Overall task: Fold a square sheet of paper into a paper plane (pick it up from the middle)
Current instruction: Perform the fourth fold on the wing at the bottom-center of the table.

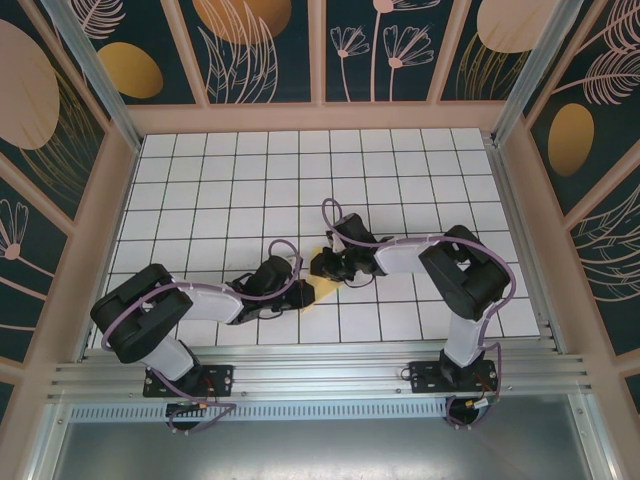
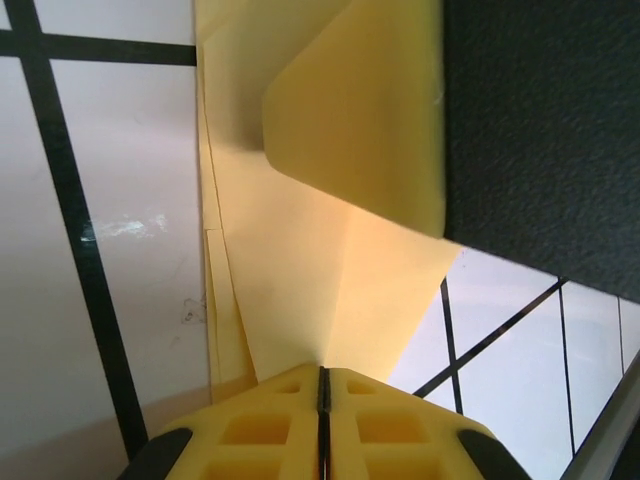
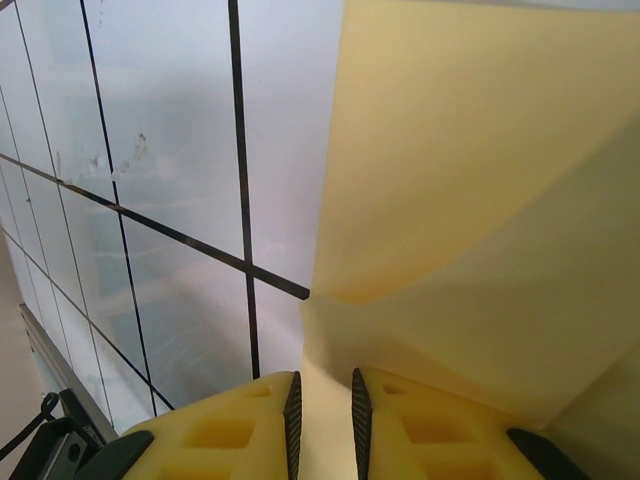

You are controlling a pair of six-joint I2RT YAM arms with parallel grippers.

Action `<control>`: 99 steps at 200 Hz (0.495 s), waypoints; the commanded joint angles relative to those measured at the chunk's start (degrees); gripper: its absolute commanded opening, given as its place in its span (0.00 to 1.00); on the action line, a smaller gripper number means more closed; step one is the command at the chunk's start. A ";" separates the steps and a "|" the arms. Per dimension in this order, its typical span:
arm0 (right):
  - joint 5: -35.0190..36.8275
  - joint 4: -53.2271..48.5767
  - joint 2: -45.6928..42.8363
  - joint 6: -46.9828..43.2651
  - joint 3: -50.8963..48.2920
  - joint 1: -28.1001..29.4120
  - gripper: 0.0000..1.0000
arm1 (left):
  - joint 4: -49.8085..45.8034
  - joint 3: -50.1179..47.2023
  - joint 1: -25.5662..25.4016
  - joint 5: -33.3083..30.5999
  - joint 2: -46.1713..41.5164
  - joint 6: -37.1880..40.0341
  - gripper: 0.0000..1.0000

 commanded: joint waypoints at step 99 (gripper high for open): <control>-1.74 4.71 -5.60 1.57 -4.41 1.70 0.21 | -4.92 -1.11 0.29 0.04 4.24 -0.45 0.07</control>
